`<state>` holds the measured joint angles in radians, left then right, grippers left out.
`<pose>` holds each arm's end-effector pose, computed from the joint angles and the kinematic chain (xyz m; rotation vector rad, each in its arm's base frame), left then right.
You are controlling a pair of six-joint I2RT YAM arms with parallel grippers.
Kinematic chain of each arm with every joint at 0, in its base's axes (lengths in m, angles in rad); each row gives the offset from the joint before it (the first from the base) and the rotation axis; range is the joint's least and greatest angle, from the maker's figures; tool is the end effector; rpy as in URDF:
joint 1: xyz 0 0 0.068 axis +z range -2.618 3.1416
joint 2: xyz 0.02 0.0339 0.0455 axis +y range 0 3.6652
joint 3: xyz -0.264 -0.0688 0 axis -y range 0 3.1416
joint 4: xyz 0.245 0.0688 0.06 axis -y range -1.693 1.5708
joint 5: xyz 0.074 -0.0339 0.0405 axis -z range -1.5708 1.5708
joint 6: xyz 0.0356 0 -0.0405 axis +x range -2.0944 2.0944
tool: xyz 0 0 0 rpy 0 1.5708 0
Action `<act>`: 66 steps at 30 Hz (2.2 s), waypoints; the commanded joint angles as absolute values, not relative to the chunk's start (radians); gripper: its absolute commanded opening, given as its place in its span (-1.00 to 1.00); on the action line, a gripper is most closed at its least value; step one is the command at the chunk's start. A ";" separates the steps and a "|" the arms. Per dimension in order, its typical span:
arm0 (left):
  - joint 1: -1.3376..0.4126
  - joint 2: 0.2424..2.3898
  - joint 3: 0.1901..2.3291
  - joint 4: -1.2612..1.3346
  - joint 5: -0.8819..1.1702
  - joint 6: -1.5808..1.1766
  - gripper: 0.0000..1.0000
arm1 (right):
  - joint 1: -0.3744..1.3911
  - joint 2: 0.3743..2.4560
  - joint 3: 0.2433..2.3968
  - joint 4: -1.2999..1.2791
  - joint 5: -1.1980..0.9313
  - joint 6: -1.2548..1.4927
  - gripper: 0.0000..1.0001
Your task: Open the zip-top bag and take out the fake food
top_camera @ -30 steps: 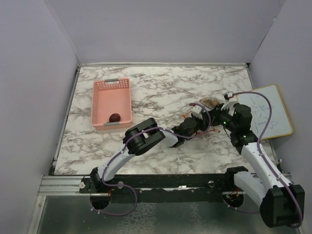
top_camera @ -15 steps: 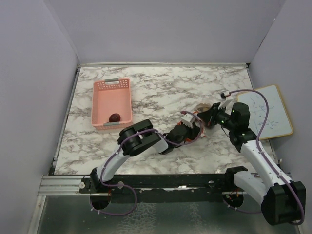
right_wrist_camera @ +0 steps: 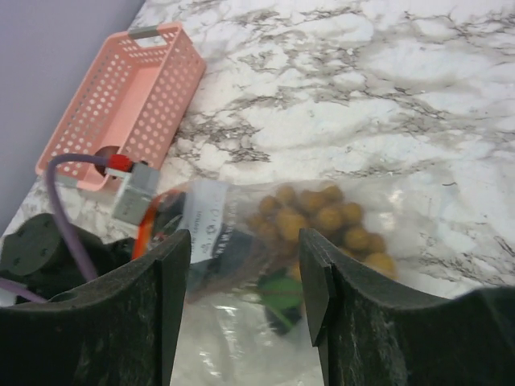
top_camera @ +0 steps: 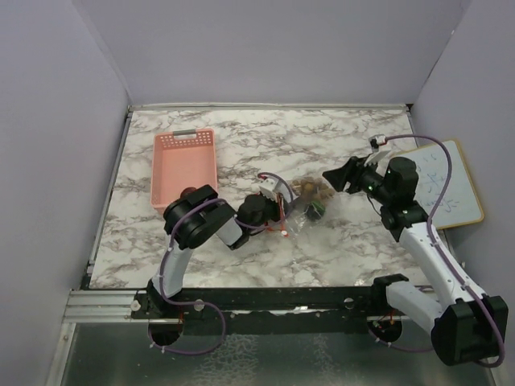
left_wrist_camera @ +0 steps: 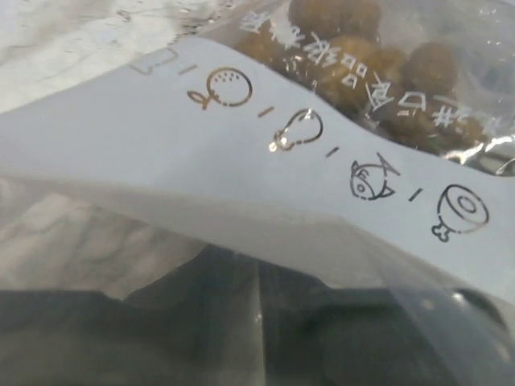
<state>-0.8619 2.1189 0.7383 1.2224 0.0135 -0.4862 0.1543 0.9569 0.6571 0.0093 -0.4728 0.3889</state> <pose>0.2412 -0.2820 0.0923 0.3534 1.8024 -0.9877 0.2159 0.0500 0.2840 -0.1149 1.9048 0.8112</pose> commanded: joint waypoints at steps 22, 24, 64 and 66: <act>-0.815 1.925 0.614 1.146 0.166 -0.353 -0.53 | 0.154 1.220 0.528 0.112 -0.450 0.438 -0.87; -0.815 1.923 0.612 1.146 0.163 -0.354 -0.52 | 0.155 1.183 0.533 0.097 -0.420 0.436 -0.97; -0.929 2.002 0.502 1.618 0.046 -0.514 0.37 | 0.158 1.112 0.509 0.087 -0.291 0.442 -0.98; -0.945 1.992 0.501 1.622 -0.027 -0.496 0.37 | 0.158 1.106 0.499 0.095 -0.303 0.444 -0.97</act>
<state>-0.9199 2.0418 0.5064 1.5105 0.1196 -0.5346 0.1577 1.1110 0.5159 0.0532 -0.2829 0.4400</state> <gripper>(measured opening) 0.685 0.016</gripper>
